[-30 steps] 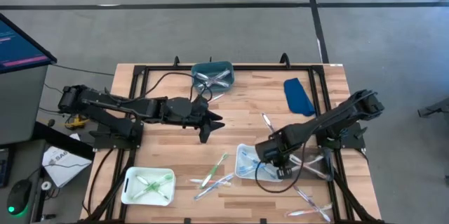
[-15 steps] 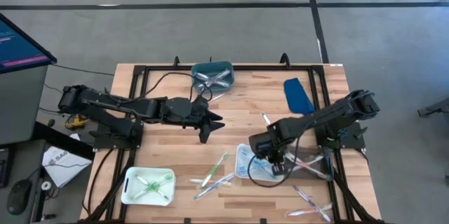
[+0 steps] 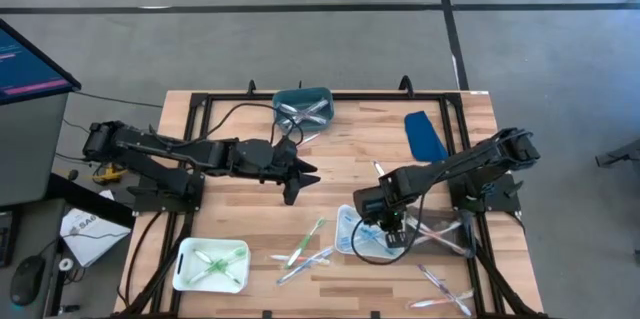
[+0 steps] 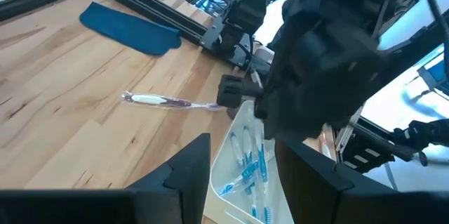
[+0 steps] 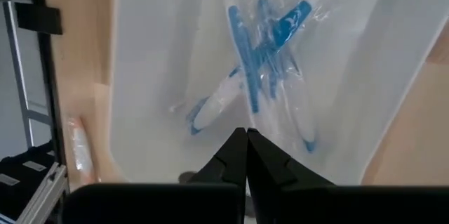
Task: Pick & Place Toothbrushes
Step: Put the blue toothbrush into the top white bin
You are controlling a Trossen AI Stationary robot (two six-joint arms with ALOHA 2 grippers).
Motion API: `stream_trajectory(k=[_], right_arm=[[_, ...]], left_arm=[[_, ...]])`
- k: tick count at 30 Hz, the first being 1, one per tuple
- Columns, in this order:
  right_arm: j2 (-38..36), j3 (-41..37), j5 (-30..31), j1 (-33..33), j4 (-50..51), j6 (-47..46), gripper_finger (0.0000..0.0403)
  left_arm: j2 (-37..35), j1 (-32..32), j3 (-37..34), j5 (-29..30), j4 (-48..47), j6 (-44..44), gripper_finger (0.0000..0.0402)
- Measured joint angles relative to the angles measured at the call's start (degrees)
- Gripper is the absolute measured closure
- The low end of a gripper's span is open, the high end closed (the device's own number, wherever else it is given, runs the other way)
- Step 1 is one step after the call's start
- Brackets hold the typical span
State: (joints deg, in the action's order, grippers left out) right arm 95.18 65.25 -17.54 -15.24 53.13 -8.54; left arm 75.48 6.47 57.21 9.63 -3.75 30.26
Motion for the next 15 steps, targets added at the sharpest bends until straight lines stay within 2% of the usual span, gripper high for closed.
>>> stream_trajectory(k=[8,15], right_arm=[[6.17,0.02,-0.61,0.52,0.54,2.57,0.0403],[2.51,0.17,1.64,1.12,0.72,2.24,0.0403]], left_arm=[[-0.02,0.00,0.00,-0.04,-0.18,-0.01,0.0248],[-0.02,0.85,0.00,-0.09,-0.24,0.16,0.0248]])
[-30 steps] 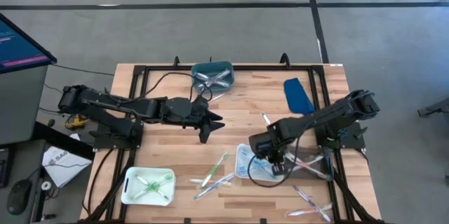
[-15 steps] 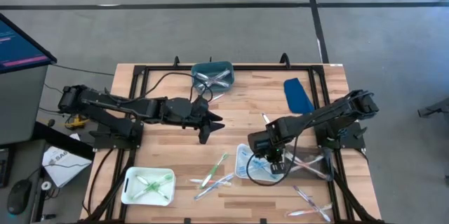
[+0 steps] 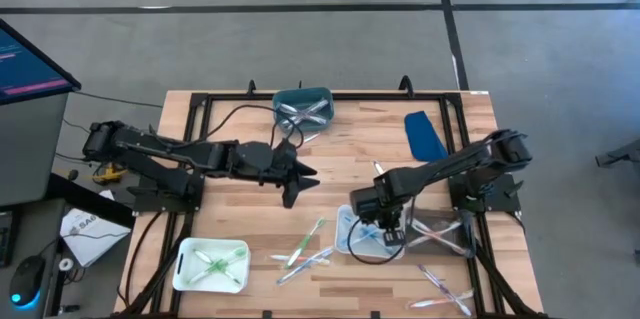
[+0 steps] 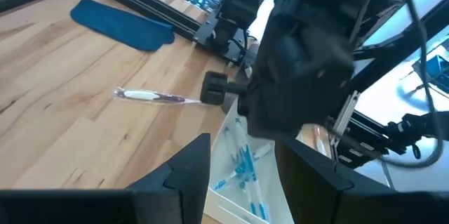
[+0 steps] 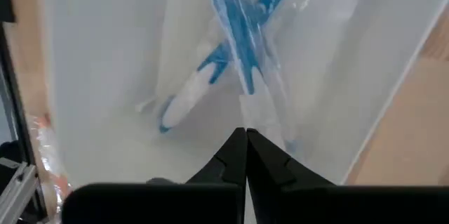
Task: Pick & Place Toothbrushes
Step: Put the blue toothbrush into the top white bin, then put the violet toothbrush into the blue bin
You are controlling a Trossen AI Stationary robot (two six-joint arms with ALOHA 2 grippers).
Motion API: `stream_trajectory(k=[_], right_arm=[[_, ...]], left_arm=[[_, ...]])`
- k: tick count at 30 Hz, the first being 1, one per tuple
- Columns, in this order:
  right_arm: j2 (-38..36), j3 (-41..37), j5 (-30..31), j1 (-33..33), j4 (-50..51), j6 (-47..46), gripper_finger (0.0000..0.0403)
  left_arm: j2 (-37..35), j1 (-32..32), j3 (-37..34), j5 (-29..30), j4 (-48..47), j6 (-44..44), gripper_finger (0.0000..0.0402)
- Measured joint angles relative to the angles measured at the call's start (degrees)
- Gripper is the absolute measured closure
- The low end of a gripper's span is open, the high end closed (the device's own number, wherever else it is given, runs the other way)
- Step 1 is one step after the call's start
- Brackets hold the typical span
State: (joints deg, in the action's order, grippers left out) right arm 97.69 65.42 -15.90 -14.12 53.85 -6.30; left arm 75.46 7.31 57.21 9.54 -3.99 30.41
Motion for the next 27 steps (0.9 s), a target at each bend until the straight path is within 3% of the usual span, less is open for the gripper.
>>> stream_trajectory(k=[11,15,27], right_arm=[[-8.70,3.82,2.95,2.69,1.93,-3.40,0.0403],[-11.80,5.22,6.04,6.05,2.69,-6.57,0.0403],[-16.44,5.67,6.17,16.47,2.58,-12.93,0.0403]], left_arm=[[0.00,-0.33,0.00,0.18,0.23,-0.17,0.0248],[0.00,-0.71,0.00,1.05,0.39,-1.42,0.0248],[0.00,-3.45,0.00,0.75,-0.65,-3.15,0.0248]])
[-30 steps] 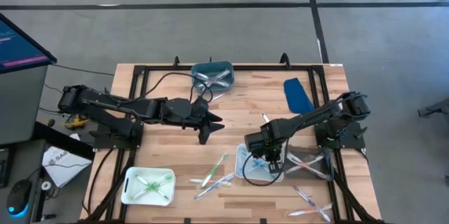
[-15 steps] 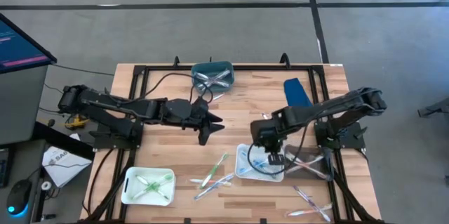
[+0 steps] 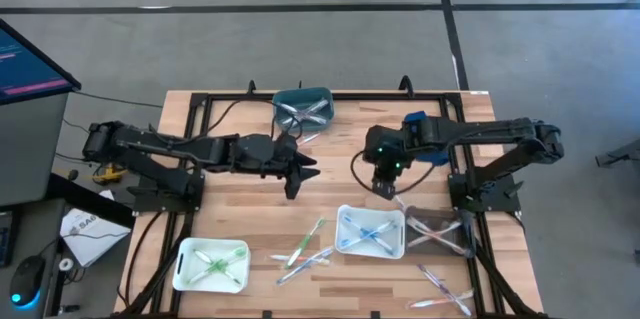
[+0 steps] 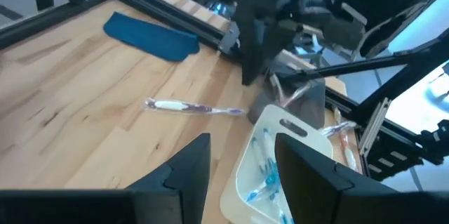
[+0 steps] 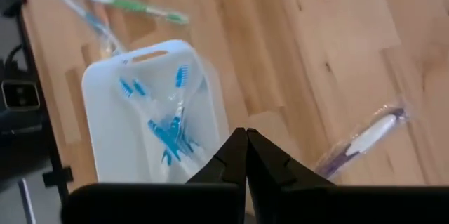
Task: Pick & Place Toothbrushes
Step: Put the violet toothbrush into the blue bin
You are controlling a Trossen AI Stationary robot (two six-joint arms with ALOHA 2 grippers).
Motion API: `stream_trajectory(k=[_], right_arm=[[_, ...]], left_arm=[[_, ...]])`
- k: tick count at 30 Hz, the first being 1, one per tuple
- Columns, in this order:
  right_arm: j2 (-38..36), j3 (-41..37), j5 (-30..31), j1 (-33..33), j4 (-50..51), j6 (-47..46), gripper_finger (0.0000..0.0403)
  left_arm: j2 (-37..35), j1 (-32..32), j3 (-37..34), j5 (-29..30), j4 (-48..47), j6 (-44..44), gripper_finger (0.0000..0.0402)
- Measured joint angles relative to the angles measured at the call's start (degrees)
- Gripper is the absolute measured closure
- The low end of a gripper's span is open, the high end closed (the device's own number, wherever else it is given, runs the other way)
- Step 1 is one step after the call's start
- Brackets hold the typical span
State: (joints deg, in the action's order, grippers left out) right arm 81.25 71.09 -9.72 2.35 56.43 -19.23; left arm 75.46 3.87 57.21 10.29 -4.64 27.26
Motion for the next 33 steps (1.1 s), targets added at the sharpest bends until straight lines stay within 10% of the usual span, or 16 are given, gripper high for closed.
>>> stream_trajectory(k=[9,22,33], right_arm=[[0.55,-0.02,4.02,6.19,0.87,-8.80,0.0395],[0.57,-4.97,6.94,16.92,2.04,-14.74,0.0233],[0.61,-18.63,5.09,12.50,-5.90,-15.03,0.0183]], left_arm=[[0.00,-6.37,0.00,-3.55,-8.45,0.60,0.0248],[0.00,-9.47,0.00,-10.92,-10.21,-3.10,0.0248],[0.00,-8.99,0.00,-13.69,-11.07,-4.38,0.0248]])
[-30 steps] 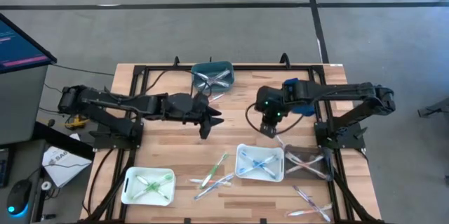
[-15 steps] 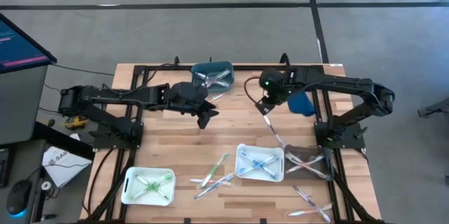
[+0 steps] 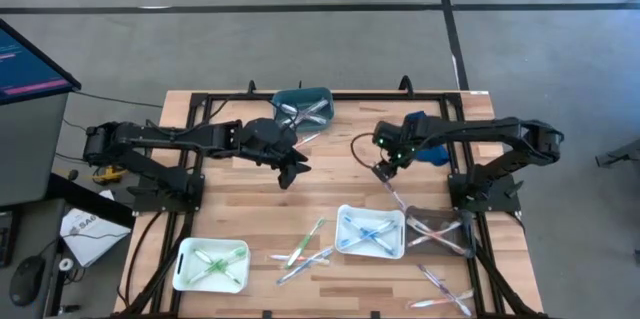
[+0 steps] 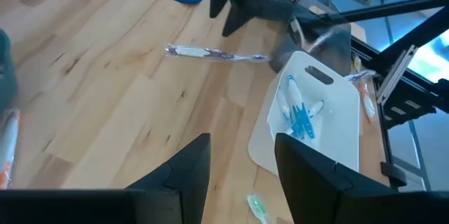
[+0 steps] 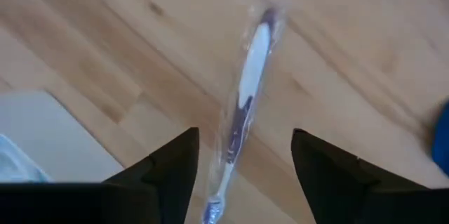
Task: Pick & Place Toothbrushes
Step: Put the violet toothbrush into the blue bin
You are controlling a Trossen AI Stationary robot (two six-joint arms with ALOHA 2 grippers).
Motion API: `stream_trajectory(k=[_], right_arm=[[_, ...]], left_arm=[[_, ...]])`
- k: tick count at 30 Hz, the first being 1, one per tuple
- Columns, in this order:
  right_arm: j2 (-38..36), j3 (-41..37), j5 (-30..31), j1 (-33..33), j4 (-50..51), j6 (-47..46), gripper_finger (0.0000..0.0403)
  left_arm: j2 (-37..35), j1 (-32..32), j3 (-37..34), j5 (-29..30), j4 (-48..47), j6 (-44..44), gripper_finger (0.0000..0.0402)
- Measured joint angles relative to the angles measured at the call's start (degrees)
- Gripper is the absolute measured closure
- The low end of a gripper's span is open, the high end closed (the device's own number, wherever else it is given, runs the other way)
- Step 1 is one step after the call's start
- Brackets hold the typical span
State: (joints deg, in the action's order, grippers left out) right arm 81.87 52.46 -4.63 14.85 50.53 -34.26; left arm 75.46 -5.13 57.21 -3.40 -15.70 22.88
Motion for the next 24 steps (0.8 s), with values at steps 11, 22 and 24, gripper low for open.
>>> stream_trajectory(k=[11,22,24], right_arm=[[0.00,-8.06,1.53,-5.01,-7.65,-6.55,0.0204],[-0.02,-13.94,1.04,-7.03,-12.43,-11.45,0.0207],[-0.02,-14.54,1.04,-7.01,-13.15,-11.45,0.0208]], left_arm=[[0.00,-1.04,0.00,0.37,0.03,-1.65,0.0248],[0.00,-2.03,0.00,0.37,0.07,-1.65,0.0248],[0.00,-2.03,0.00,0.37,0.07,-1.65,0.0248]])
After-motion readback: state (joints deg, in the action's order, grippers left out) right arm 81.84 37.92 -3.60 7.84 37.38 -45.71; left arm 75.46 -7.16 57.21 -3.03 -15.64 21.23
